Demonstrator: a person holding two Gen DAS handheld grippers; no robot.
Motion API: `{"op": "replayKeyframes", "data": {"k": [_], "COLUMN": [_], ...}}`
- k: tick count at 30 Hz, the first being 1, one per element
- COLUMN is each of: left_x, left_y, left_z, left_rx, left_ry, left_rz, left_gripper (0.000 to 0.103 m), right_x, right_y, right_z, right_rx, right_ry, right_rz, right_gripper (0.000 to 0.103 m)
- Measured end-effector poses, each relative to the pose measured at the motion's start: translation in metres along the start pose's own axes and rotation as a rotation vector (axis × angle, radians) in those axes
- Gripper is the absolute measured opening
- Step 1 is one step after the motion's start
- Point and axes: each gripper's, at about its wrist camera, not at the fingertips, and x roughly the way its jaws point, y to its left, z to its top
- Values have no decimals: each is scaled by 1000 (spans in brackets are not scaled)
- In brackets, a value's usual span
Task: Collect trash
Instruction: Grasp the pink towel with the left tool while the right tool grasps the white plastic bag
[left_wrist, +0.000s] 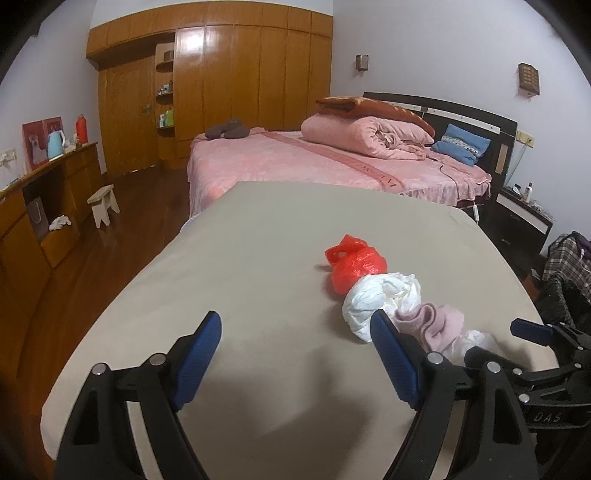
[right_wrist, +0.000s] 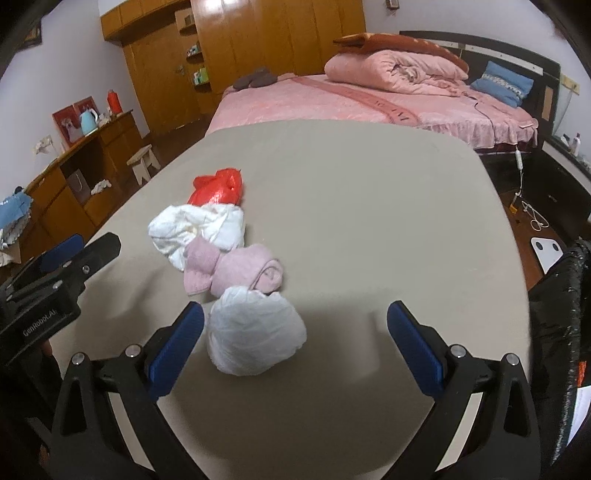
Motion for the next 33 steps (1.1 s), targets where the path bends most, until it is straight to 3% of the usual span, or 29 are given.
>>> {"op": "replayKeyframes", "data": {"k": [3, 9, 13, 16, 22, 33], "left_x": [2, 4, 4, 2, -1, 5], "left_y": [0, -2, -4, -9, -27, -79], "left_z": [-1, -1, 1, 2, 2, -3], "left_rx": [-1, 6, 7, 7, 11, 38], "left_ry": [3, 8, 6, 4, 4, 49], "left_rz": [-1, -4, -7, -17, -58, -171], "left_gripper": [81, 81, 81, 81, 81, 81], "right_x": [4, 12, 11, 5, -14, -40], "right_y": [2, 6, 10, 11, -3, -63], "right_z": [-2, -4, -6, -7, -6, -5], "right_rx": [-6, -13, -26, -33, -14, 66], "right_ry": [13, 54, 79, 84, 58, 4], "right_rz": [7, 64, 146, 169, 157, 29], "right_gripper": [93, 70, 42, 33, 32, 32]}}
